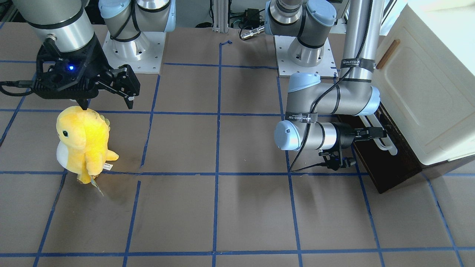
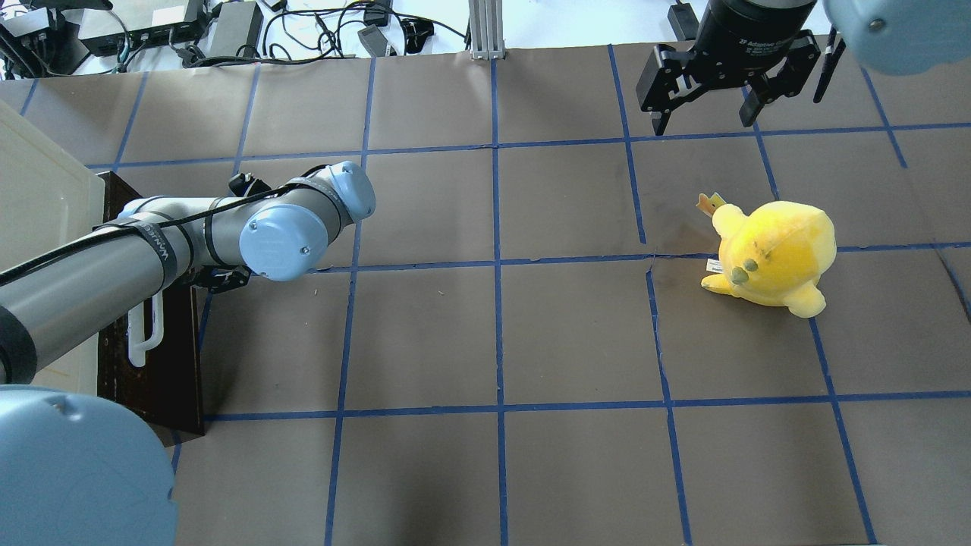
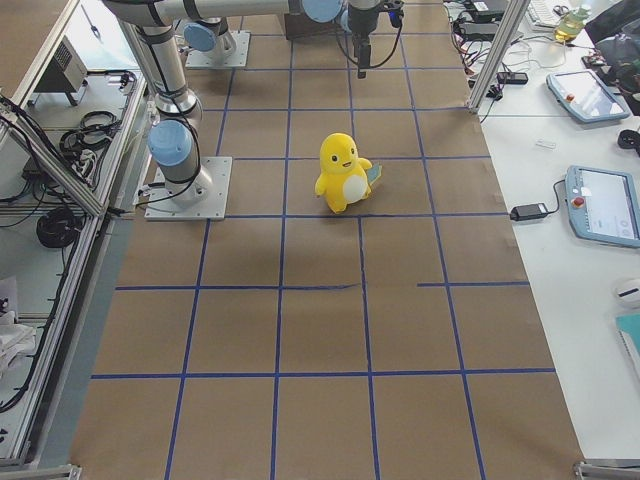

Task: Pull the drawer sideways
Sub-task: 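Close the left gripper on the white drawer handle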

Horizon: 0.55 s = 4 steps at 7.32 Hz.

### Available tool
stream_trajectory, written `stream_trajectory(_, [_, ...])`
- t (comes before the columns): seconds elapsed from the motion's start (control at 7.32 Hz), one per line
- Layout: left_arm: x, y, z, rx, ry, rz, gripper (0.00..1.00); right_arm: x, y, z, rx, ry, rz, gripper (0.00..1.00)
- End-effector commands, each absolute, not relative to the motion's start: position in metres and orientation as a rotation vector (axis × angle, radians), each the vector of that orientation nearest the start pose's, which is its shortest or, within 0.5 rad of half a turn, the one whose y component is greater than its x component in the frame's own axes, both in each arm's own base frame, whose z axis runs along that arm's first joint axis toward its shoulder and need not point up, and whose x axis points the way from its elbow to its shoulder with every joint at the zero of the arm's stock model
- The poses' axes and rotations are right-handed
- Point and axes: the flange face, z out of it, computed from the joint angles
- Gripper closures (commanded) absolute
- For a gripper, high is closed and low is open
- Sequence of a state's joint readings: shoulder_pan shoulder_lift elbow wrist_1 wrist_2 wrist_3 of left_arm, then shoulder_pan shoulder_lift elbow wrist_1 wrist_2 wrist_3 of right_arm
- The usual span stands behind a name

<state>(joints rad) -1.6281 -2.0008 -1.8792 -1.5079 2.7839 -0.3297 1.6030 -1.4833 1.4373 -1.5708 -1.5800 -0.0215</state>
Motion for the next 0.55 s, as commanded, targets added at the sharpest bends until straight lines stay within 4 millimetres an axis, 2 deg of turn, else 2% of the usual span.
stream_trajectory(0.0, [-0.0563, -0.5203, 0.1941, 0.165, 1.864, 0.405, 0.25, 0.1495, -0.5285, 0.509, -0.084, 3.149, -0.073, 0.0])
stream_trajectory(0.41, [-0.0594, -0.5229, 0.1925, 0.175, 1.862, 0.401, 0.26, 0.1495, -0.5285, 0.509, -0.084, 3.149, -0.073, 0.0])
